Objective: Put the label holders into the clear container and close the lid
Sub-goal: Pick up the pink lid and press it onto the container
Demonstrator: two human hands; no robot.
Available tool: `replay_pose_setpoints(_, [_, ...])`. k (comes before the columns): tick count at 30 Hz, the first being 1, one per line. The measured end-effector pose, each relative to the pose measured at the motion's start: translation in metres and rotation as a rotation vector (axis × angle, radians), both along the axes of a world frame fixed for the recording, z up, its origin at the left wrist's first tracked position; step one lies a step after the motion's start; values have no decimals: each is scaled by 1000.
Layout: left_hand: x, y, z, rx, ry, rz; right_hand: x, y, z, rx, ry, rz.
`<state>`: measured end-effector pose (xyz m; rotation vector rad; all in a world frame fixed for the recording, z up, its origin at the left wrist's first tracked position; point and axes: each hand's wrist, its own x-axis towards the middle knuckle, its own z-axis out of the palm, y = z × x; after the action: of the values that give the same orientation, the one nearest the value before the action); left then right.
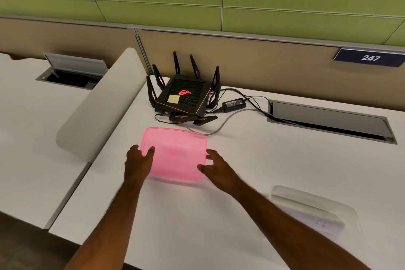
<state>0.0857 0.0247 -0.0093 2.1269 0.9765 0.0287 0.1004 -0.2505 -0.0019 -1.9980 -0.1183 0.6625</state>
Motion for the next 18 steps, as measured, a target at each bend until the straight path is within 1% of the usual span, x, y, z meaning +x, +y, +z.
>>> replay_pose_setpoints(6, [-10,-29,19,-17,-162,-56,-12,-33,20,22,-69,-89])
replay_pose_setpoints(9, [-12,-45,28,-57,-255,-59,-18,-51,27,24,-115,-137])
replay_pose_setpoints(12, [-14,-62,35,-142,-324,-59,-23,-71,36,81,-142,-206])
replay_pose_setpoints(15, [-17,-82,41,-240,-394,-55,-27,-91,43,182,-135,-277])
replay_pose_setpoints(18, [-19,-102,48,-313,-419,-58,-29,-113,47,228,-121,-347])
